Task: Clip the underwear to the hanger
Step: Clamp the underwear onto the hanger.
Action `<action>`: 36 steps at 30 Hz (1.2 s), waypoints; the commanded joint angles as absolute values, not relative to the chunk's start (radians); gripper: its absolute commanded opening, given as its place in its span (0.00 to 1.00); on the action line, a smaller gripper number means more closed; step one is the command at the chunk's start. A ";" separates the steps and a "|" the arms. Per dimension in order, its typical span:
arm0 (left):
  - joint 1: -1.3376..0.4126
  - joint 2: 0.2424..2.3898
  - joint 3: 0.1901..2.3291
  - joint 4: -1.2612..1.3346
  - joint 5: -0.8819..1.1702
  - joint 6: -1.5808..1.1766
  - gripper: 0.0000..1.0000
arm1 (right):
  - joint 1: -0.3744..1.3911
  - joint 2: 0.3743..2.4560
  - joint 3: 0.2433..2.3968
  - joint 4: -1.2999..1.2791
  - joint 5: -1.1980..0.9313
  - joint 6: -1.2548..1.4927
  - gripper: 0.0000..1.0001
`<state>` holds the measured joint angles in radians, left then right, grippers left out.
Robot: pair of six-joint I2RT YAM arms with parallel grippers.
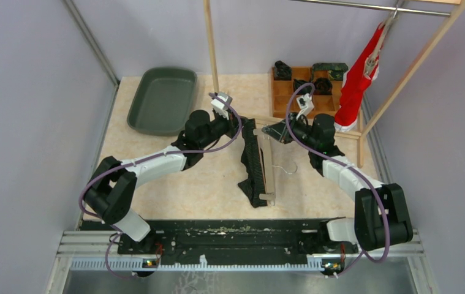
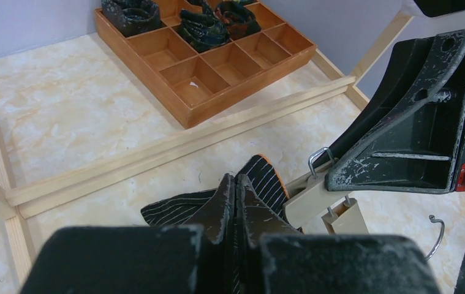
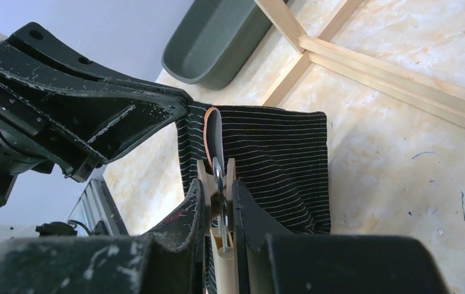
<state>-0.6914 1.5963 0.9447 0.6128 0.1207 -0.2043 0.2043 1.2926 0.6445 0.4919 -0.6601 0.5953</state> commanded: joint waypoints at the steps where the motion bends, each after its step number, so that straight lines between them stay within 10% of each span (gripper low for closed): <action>1: -0.689 1.571 0.957 0.676 0.129 -0.197 0.00 | 0.201 1.300 0.701 0.559 -0.713 0.603 0.00; 36: -0.689 1.621 1.015 0.695 0.184 -0.226 0.00 | 0.202 1.322 0.719 0.586 -0.759 0.617 0.00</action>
<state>-0.6918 1.6123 0.9718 0.6296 0.1722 -0.2138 0.2043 1.3190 0.6640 0.5331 -0.7277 0.6125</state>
